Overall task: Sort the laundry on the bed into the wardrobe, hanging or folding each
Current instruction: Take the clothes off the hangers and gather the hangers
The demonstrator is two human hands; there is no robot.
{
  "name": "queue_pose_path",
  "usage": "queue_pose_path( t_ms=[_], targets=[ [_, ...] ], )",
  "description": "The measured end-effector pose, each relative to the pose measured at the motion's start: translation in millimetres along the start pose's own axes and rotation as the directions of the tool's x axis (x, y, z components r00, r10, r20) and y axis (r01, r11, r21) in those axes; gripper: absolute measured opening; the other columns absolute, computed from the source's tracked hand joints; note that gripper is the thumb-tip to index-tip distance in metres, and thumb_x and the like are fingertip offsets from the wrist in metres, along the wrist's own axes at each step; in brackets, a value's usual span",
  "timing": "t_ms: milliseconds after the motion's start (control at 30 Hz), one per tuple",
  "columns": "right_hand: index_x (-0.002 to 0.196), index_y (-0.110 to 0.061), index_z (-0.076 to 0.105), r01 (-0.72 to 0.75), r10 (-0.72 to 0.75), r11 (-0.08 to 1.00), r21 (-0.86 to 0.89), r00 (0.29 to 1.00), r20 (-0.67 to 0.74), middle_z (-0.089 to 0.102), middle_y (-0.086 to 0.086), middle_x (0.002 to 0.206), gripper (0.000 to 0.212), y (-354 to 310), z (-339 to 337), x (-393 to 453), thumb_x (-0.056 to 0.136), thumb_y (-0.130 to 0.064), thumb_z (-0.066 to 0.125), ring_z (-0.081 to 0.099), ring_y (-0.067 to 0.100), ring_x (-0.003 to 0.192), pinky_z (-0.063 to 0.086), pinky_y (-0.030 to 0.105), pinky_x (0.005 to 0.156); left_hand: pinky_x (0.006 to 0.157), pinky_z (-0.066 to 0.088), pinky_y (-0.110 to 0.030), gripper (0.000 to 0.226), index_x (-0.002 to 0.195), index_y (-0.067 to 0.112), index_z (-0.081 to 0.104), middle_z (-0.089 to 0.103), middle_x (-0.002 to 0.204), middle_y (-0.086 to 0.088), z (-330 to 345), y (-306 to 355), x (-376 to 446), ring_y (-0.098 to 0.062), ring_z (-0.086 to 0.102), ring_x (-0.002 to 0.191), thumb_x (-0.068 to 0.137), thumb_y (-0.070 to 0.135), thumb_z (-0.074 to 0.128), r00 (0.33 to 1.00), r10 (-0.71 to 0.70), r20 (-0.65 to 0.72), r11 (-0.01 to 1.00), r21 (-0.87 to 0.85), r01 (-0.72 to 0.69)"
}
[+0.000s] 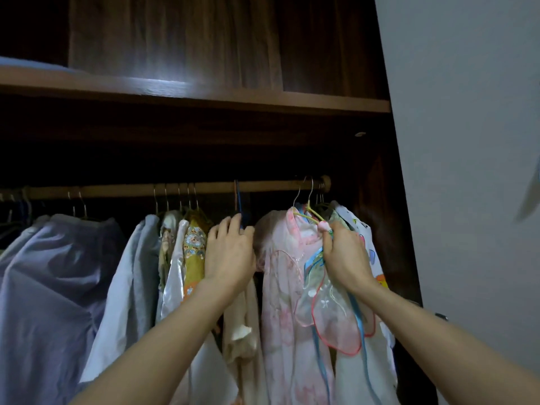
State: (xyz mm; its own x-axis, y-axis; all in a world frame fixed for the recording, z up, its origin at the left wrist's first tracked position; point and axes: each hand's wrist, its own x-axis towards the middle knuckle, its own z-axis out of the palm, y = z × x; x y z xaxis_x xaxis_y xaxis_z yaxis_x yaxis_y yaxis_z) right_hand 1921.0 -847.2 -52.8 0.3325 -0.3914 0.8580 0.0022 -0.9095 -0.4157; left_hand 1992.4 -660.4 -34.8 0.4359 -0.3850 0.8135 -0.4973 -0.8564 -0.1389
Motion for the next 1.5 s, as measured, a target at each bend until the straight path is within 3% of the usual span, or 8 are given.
queue_pose_path(
  t_ms=[100, 200, 633, 700, 833, 1000, 1333, 1500],
  targets=[
    [0.1, -0.005, 0.053, 0.017, -0.017, 1.0, -0.025, 1.0, -0.018, 0.064, 0.013, 0.089, 0.032, -11.1, 14.2, 25.6, 0.103, -0.03, 0.034, 0.05, 0.029, 0.075, 0.026, 0.035, 0.06, 0.086, 0.043, -0.04, 0.041, 0.139, 0.014, 0.034, 0.042, 0.139, -0.017, 3.4, -6.2, 3.9, -0.033, 0.05, 0.119, 0.099, 0.02, 0.039, 0.964, -0.143, 0.224, 0.971, -0.154, 0.18],
    [0.102, -0.001, 0.054, 0.018, -0.019, 1.0, -0.015, 1.0, -0.012, 0.065, 0.018, 0.098, 0.026, -18.5, 27.7, 48.2, 0.102, -0.02, 0.036, 0.057, 0.036, 0.083, 0.03, 0.034, 0.06, 0.074, 0.04, -0.036, 0.033, 0.132, 0.008, 0.038, 0.057, 0.121, -0.017, 13.6, -4.3, 9.3, -0.035, 0.059, 0.106, 0.1, 0.018, 0.037, 0.952, -0.165, 0.259, 0.934, -0.269, 0.235],
    [0.107, 0.0, 0.054, 0.03, 0.0, 0.991, -0.128, 0.974, 0.225, 0.059, 0.024, 0.113, 0.024, 1.5, 69.0, 98.4, 0.096, -0.013, 0.037, 0.055, 0.042, 0.104, 0.039, 0.036, 0.073, 0.078, 0.045, -0.034, 0.05, 0.123, 0.008, 0.046, 0.058, 0.12, -0.008, 41.5, 2.2, 26.8, -0.029, 0.061, 0.108, 0.099, 0.051, 0.038, 0.942, -0.312, 0.124, 0.931, -0.16, 0.329],
    [0.111, -0.003, 0.057, 0.03, -0.003, 0.995, -0.099, 0.964, 0.266, 0.06, 0.023, 0.115, 0.028, 4.6, 69.8, 97.7, 0.097, -0.015, 0.037, 0.056, 0.041, 0.104, 0.038, 0.035, 0.074, 0.079, 0.045, -0.035, 0.042, 0.122, 0.007, 0.046, 0.058, 0.121, -0.01, 42.3, 6.0, 28.9, -0.032, 0.06, 0.108, 0.098, 0.042, 0.043, 0.935, -0.33, 0.134, 0.923, -0.162, 0.349],
    [0.114, -0.007, 0.052, 0.067, -0.064, 0.998, -0.014, 0.984, 0.168, 0.063, 0.017, 0.116, 0.025, -1.0, 71.6, 85.1, 0.093, -0.011, 0.039, 0.057, 0.041, 0.103, 0.035, 0.034, 0.071, 0.078, 0.045, -0.033, 0.043, 0.13, 0.006, 0.043, 0.057, 0.125, -0.01, 42.5, 11.7, 31.2, -0.03, 0.06, 0.108, 0.094, 0.03, 0.049, 0.933, -0.331, 0.138, 0.929, -0.127, 0.349],
    [0.113, -0.011, 0.053, 0.17, -0.151, 0.969, -0.179, 0.982, 0.114, 0.062, 0.017, 0.101, 0.025, -9.1, 73.2, 69.9, 0.093, -0.007, 0.038, 0.058, 0.039, 0.096, 0.033, 0.035, 0.066, 0.08, 0.047, -0.036, 0.065, 0.147, 0.002, 0.018, 0.052, 0.132, -0.011, 50.2, 10.5, 27.8, -0.03, 0.059, 0.112, 0.095, 0.027, 0.05, 0.943, -0.292, 0.158, 0.951, -0.054, 0.303],
    [0.11, -0.006, 0.053, 0.054, -0.009, 0.926, -0.374, 0.993, 0.12, 0.058, 0.016, 0.108, 0.034, 35.9, 45.8, 93.6, 0.081, 0.009, 0.045, 0.058, 0.039, 0.101, 0.036, 0.036, 0.066, 0.08, 0.042, -0.037, 0.034, 0.128, 0.001, 0.037, 0.055, 0.121, -0.021, 42.0, 3.7, 30.2, -0.04, 0.056, 0.107, 0.1, 0.019, 0.04, 0.944, -0.221, 0.245, 0.884, -0.359, 0.3],
    [0.119, -0.007, 0.05, 0.132, -0.069, 0.869, -0.476, 0.987, 0.149, 0.054, 0.015, 0.115, 0.029, 24.1, 44.8, 73.9, 0.09, -0.007, 0.045, 0.052, 0.034, 0.107, 0.038, 0.038, 0.075, 0.083, 0.048, -0.038, 0.032, 0.121, 0.004, 0.047, 0.056, 0.116, -0.019, 37.4, 8.6, 31.8, -0.037, 0.057, 0.104, 0.097, 0.025, 0.047, 0.931, -0.221, 0.289, 0.822, -0.459, 0.337]
  ],
)
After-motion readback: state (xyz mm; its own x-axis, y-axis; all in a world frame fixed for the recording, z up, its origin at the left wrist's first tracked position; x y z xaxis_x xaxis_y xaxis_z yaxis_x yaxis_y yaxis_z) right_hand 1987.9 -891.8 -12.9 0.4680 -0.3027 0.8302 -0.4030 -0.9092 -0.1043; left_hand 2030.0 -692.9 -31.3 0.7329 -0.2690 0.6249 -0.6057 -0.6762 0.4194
